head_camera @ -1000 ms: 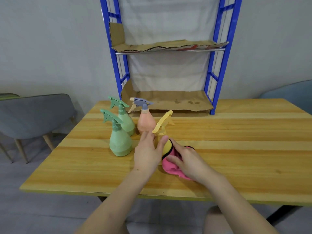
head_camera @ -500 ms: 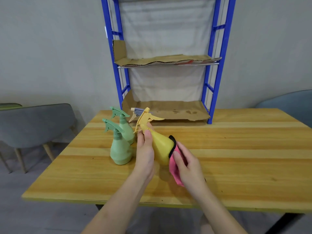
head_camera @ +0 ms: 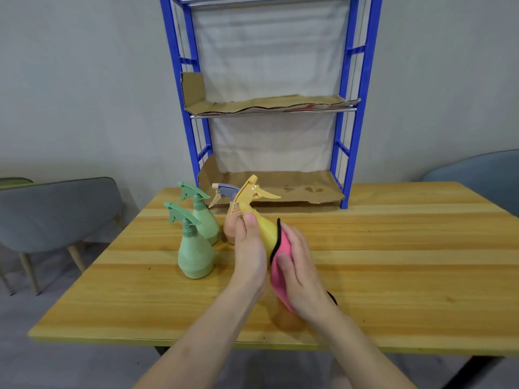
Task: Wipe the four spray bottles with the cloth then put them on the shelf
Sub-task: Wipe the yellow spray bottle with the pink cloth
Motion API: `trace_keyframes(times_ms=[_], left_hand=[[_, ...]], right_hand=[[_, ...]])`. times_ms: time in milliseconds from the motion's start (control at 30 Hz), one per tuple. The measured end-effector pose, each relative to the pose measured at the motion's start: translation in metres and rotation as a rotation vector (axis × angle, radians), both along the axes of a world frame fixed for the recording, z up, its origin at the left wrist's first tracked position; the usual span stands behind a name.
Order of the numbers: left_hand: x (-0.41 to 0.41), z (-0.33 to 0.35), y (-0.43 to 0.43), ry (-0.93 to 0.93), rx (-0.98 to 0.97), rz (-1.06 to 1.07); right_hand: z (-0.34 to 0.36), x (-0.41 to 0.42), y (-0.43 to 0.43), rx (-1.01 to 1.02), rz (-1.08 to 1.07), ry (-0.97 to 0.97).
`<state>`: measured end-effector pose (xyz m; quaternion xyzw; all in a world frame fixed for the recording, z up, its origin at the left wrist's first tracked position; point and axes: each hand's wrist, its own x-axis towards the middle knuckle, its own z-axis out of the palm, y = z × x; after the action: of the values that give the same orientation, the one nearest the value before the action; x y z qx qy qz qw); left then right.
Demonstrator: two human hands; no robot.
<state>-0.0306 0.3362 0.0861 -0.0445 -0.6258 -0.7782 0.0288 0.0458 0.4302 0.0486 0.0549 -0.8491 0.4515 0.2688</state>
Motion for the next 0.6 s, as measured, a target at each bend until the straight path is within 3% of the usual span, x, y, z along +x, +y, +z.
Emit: trace_keyframes(times_ms=[167,233,367,433,500,600], left_hand=[[0.004,0.006,0.001,0.003,-0.038,0.007],[0.009,0.017,0.002,0.014,-0.05,-0.019],[0.009,0.024,0.006,0.025,-0.026,0.0],[0.009,0.027,0.007,0.022,-0.026,0.002],[0.01,0.028,0.007,0.061,-0.014,-0.008],[0.008,0.028,0.005,0.11,0.027,-0.033]], right_hand=[[0.002,-0.005,0.001,-0.521,0.042,-0.206],[0.0,-0.003,-0.001,-0.459,0.028,-0.164],[-0.001,0.0,0.004,0.203,-0.073,0.076],[0.0,-0.003,0.007,0.365,-0.074,0.161],[0.004,-0.001,0.004,0.239,-0.042,0.125],[0.012,0.003,0.002,-0.149,0.05,-0.001]])
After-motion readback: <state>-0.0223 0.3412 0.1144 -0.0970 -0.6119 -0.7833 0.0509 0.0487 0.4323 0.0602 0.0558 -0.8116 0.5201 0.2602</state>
